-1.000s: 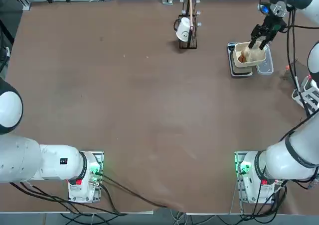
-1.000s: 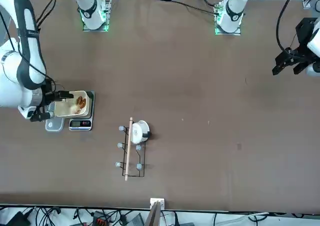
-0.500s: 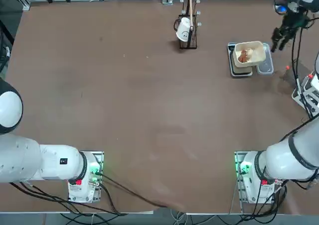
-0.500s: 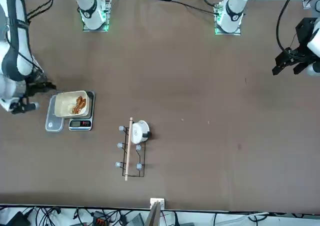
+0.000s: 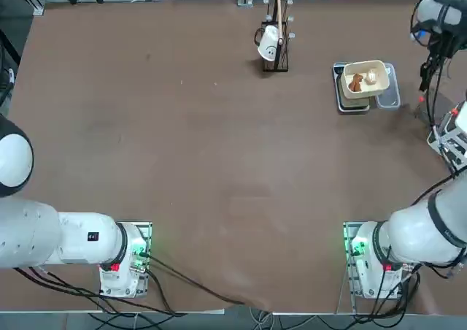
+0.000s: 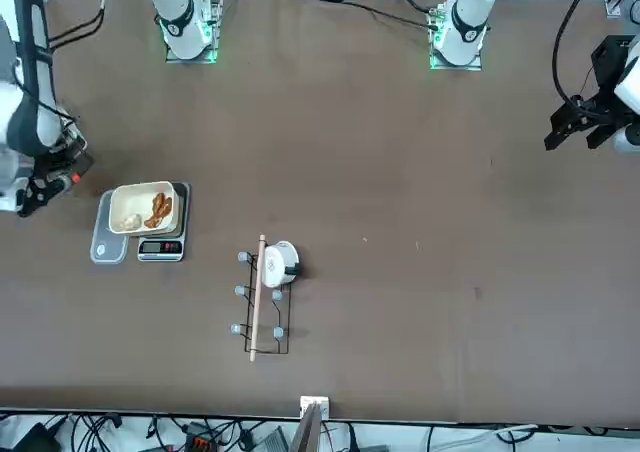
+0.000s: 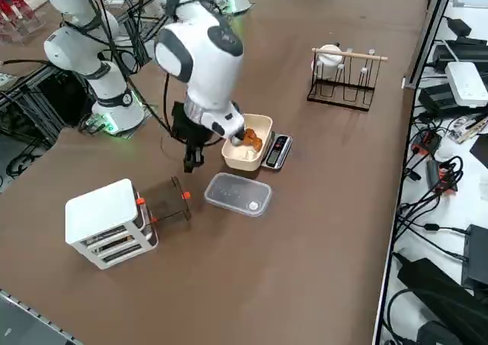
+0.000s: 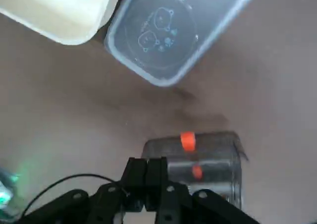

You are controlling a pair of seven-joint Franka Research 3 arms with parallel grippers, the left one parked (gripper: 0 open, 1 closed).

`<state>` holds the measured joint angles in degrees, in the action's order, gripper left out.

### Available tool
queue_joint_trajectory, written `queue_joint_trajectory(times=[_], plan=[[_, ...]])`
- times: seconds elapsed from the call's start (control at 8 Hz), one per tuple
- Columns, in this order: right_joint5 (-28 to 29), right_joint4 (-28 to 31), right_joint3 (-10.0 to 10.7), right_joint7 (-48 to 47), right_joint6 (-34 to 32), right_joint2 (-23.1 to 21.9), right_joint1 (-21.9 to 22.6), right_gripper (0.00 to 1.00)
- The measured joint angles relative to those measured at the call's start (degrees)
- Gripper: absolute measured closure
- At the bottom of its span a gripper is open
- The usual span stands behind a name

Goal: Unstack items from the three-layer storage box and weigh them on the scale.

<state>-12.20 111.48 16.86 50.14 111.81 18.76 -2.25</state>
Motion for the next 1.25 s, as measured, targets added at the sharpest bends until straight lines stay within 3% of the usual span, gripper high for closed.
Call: queue_joint_trajectory(times=[0.12, 0.62, 1.25], plan=[[-0.19, 3.13, -0.02, 1.02, 4.85, 0.60, -0.02, 0.98], [-0.34, 8.09, 0.04, 3.01, 12.37, 1.17, -2.51, 0.98], [-1.03, 8.69, 0.30, 12.85, 12.91, 1.17, -11.83, 0.98]])
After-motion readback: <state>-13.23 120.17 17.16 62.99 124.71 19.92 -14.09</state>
